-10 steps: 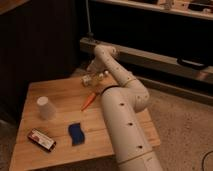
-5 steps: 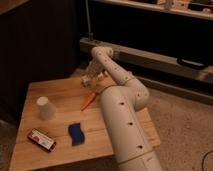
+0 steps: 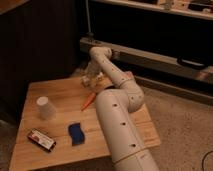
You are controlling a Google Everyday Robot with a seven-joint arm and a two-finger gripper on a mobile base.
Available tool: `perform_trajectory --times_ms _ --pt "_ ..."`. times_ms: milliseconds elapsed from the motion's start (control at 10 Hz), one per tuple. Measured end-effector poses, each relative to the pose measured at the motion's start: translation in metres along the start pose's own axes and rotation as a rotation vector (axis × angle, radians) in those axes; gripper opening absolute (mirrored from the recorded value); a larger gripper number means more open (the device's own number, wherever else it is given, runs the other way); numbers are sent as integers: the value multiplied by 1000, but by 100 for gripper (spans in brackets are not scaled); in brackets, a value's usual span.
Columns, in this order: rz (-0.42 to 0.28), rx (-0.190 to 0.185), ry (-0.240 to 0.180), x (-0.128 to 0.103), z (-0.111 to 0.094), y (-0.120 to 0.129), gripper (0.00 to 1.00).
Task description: Place the bottle in the ceramic bowl
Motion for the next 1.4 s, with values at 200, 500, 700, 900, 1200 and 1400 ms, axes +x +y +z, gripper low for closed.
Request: perform_trajectory --times_ms 200,500,700,900,1200,1400 --pt "-8 -18 0 -2 3 8 78" --pt "-21 -50 11 -5 -1 25 78" --pt "-28 -67 24 -4 -8 35 78" --pt "-37 -75 45 -2 -24 46 78" --pt "-33 -50 55 3 -33 49 78" --pt "-33 -23 48 6 -30 41 78"
